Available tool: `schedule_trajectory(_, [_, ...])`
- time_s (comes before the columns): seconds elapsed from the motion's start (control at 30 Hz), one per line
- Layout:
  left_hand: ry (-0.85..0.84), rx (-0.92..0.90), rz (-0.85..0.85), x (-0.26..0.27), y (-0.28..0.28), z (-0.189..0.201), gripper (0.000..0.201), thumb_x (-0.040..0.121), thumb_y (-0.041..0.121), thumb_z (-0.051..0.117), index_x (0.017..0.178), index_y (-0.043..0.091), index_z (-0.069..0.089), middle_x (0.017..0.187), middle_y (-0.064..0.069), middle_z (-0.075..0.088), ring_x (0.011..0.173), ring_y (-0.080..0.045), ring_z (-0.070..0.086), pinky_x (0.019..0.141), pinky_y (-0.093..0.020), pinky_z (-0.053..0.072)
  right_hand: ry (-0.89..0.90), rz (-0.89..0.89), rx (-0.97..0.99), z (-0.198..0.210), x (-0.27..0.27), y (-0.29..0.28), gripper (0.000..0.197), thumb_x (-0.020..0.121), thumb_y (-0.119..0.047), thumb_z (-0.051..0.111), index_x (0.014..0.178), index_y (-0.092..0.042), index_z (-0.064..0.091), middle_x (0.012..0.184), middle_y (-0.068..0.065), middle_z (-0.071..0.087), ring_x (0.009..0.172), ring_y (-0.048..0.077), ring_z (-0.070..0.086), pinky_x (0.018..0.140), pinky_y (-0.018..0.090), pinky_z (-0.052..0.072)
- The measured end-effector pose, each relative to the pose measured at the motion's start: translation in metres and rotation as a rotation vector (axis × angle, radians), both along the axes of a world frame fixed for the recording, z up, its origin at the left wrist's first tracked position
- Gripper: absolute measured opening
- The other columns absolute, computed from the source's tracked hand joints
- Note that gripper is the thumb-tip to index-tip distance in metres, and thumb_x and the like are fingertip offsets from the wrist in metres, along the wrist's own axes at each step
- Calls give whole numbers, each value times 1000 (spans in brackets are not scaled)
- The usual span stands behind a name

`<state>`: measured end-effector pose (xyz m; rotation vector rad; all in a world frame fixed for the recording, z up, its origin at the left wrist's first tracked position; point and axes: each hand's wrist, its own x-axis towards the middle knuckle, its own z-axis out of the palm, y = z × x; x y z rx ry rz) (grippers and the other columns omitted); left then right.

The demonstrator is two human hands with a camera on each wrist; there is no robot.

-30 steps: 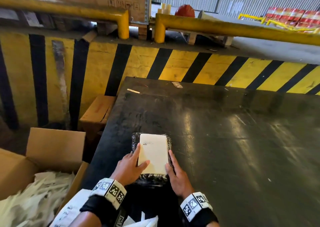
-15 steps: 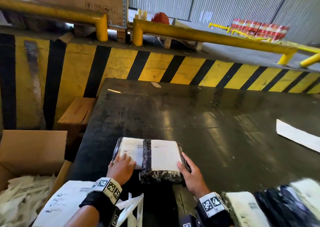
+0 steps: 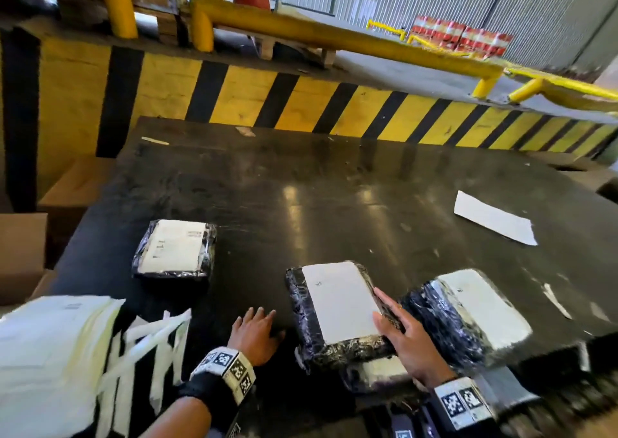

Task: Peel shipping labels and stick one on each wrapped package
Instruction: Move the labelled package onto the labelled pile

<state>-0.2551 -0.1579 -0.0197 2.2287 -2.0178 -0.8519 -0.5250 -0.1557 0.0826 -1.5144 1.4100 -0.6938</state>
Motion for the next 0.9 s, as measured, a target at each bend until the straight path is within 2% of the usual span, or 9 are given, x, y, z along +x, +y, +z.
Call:
schedule_trajectory(0.17, [-92,64,72,-70,27,-24,70,95,53,37,152,23,10,161,-11,-6,148,-28,-7,119,-47,7,9,21,48,-16,-81,-3,53,78,-56,63,128,-53,47,138,-10,52,126,13,49,109,43,37])
schedule_trajectory(0.27, [-134,71,108,-88,40,-30,72,94,55,36,152,27,4,160,-8,-11,147,-27,-11,118,-48,4,-10,35,87,-31,-107,-14,50,76,-55,64,124,-56,49,138,-7,52,125,14,50,109,42,38])
schedule_trajectory(0.37, [-134,83,137,-93,48,-33,73,94,56,36,152,30,0,160,-4,-13,147,-25,-12,119,-49,4,-40,67,108,-45,-113,-18,47,85,-44,62,127,-55,45,140,-9,49,129,10,45,111,32,32])
schedule_trajectory(0.47, [-167,76,156,-97,55,-33,73,94,56,36,152,30,-2,160,-3,-14,147,-25,-12,119,-49,4,-12,64,112,-56,-110,-14,52,95,-33,52,143,-37,33,145,-7,42,131,7,37,106,21,27])
schedule_trajectory(0.57, [-180,68,181,-104,57,-34,72,95,55,35,152,30,-2,160,-4,-13,147,-27,-11,119,-50,5,153,72,68,-64,-108,-8,54,97,-42,41,147,-40,19,145,-8,39,134,15,39,108,25,29])
schedule_trajectory(0.67, [-172,92,194,-108,58,-30,73,94,55,37,152,28,0,160,-5,-12,147,-27,-10,118,-50,7,487,125,20,-60,-105,-3,55,97,-51,28,148,-42,8,147,14,38,128,32,45,105,40,39])
schedule_trajectory(0.73, [-123,107,198,-109,58,-24,72,94,55,38,152,27,7,161,-4,-9,148,-26,-8,118,-49,10,711,156,-40,-46,-102,1,57,98,-49,28,149,-32,11,148,18,32,123,36,49,97,42,42])
schedule_trajectory(0.8, [-63,121,197,-106,61,-17,68,94,54,39,151,25,15,161,-3,-3,148,-24,-4,118,-49,14,877,158,-130,-22,-93,9,55,97,-47,33,145,-22,23,139,15,38,111,33,57,86,38,46])
schedule_trajectory(0.9, [23,124,203,-97,67,-12,65,94,53,44,149,23,25,160,-2,11,148,-22,9,117,-48,22,900,198,-262,9,-71,16,49,96,-46,37,136,-19,33,128,11,43,100,29,61,76,35,46])
